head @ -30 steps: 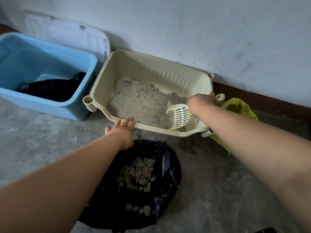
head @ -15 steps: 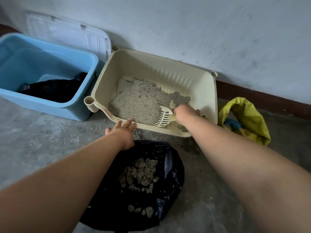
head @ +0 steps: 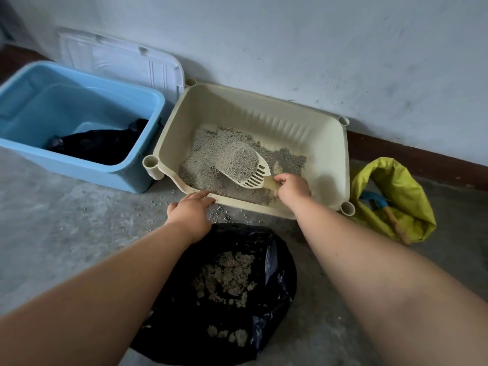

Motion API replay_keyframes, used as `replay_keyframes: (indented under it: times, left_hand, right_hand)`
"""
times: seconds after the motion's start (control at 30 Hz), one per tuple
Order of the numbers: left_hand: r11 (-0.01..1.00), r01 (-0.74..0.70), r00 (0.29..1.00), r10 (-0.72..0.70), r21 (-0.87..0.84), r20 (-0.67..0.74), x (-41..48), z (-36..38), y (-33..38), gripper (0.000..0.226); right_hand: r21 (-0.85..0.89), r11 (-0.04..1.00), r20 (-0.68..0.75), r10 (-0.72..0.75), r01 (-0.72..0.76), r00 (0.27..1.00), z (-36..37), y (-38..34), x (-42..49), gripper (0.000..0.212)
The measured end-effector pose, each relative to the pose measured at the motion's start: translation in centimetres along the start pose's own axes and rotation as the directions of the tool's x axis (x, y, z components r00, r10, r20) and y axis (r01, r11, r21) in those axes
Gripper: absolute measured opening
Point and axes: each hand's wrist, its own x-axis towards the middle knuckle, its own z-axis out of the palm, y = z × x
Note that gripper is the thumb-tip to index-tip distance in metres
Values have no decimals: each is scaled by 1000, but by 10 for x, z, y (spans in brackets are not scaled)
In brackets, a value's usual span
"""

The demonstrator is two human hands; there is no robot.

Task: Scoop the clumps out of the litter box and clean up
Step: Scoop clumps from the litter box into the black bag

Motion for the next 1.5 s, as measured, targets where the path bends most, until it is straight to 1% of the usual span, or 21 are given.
replay_keyframes:
  times: [0.13, 0.23, 0.3, 0.43, 0.53, 0.6, 0.73, 0.87, 1.0, 1.17, 1.3, 1.4, 1.5]
  left_hand:
    - [1000, 11, 1000, -11, -9, -1, 0, -2, -5, 62]
    - [1000, 10, 1000, -10, -5, 0, 0, -3, -6, 61]
    - [1000, 13, 1000, -13, -5, 5, -1, -3, -6, 61]
    - [1000, 10, 1000, -10, -2, 17, -2, -4, -5, 61]
    - [1000, 13, 1000, -13, 0, 20, -3, -4, -5, 61]
    - [1000, 19, 999, -19, 4, 29, -4, -5, -6, 61]
    - [999, 19, 999, -20, 26, 40, -6, -6, -5, 61]
    - [999, 25, 999, -26, 28, 41, -10, -8, -5, 60]
    - [999, 26, 999, -27, 27, 47, -15, -12, -3, 61]
    - [1000, 24, 998, -25, 7, 55, -20, -13, -2, 59]
    - [1000, 7, 997, -5, -25, 73, -28, -13, -3, 44]
    - [997, 3, 992, 8, -82, 125, -35, -12, -7, 31]
    - [1000, -10, 974, 15, -25, 227, -43, -11, -11, 30]
  right_hand:
    - [86, 996, -26, 15, -13, 1000, 4, -1, -1, 51]
    - [88, 996, -47, -21, 25, 999, 4, 3, 0, 50]
    - [110, 994, -65, -16, 23, 998, 2, 5, 0, 52]
    - [57, 997, -69, -43, 47, 997, -2, 8, 3, 53]
    - [44, 998, -113, -28, 33, 993, -4, 7, 4, 51]
    - [3, 999, -111, -44, 45, 993, -6, 6, 3, 51]
    - [69, 998, -142, 12, -2, 990, -10, 6, 3, 55]
    - [74, 997, -159, 9, 3, 987, -18, 3, 5, 51]
    - [15, 1000, -180, -16, 19, 984, -25, 1, 3, 50]
    - [-16, 1000, -196, -27, 25, 980, -28, 1, -3, 49]
    - [-107, 993, -211, -73, 51, 975, -33, 5, -9, 51]
    - [-163, 984, -195, -104, 73, 975, -39, 10, -15, 51]
    - [-210, 969, -190, -168, 127, 967, -47, 12, -26, 47]
